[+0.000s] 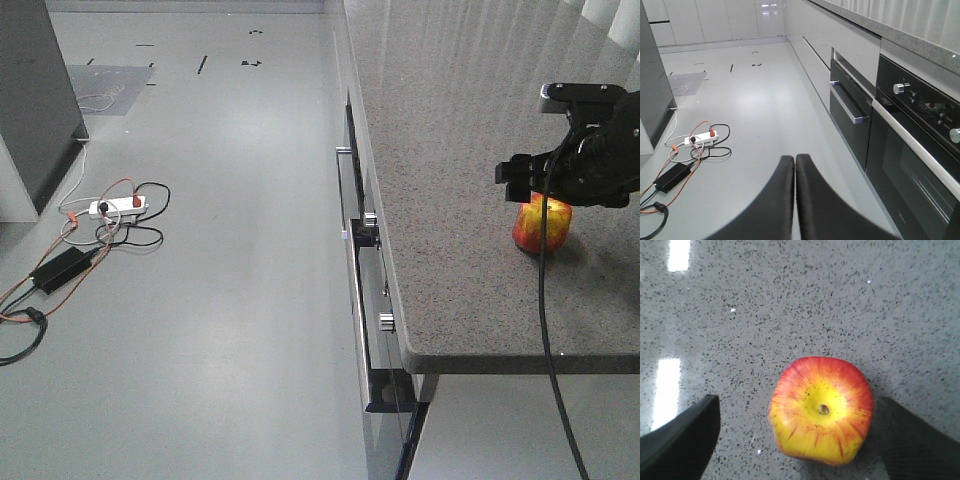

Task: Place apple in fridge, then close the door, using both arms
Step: 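Lower the open right gripper around the apple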

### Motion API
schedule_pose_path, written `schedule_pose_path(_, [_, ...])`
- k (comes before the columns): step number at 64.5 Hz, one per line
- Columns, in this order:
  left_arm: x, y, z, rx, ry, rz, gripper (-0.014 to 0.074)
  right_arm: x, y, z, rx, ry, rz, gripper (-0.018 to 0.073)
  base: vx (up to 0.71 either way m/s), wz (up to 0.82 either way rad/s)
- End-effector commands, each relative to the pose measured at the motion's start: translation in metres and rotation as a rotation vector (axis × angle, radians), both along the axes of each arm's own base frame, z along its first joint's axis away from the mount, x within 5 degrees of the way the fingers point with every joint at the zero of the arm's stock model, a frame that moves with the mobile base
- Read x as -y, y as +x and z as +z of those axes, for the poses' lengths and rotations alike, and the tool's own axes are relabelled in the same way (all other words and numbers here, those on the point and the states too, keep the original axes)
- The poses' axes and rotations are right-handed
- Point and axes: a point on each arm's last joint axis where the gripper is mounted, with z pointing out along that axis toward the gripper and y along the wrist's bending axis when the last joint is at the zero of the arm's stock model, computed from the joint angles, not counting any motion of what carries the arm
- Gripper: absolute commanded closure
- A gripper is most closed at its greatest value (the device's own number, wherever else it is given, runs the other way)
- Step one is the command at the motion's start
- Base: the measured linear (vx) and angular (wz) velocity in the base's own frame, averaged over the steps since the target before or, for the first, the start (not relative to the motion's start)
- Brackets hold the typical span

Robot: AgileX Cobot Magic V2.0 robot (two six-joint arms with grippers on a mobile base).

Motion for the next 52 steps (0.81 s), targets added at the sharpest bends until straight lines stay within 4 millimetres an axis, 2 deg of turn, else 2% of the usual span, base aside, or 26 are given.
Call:
schedule_pose_path(1, [0.0, 0.001, 0.001, 0.065, -0.019, 0.0, 0.0601, 0.004, 0.002, 0.029, 0.129, -0.005, -0.016, -0.0034, 0.0, 0.0])
schedule_pose_path(27, [0.0, 0.001, 0.001, 0.065, -0.019, 0.0, 0.0601, 0.005, 0.008, 0.012, 0.09, -0.015, -0.023, -0.0034, 0.0, 0.0])
schedule_pose_path(42, [0.0, 0.001, 0.001, 0.065, -0.019, 0.0, 0.0601, 0.019, 0.012, -0.001, 0.059, 0.015, -0.091, -0.0034, 0.0, 0.0])
schedule_pose_path(52, [0.0, 0.001, 0.001, 0.065, -0.019, 0.0, 0.0601, 0.021, 0.014, -0.003, 0.069, 0.005, -0.083, -0.0033, 0.0, 0.0])
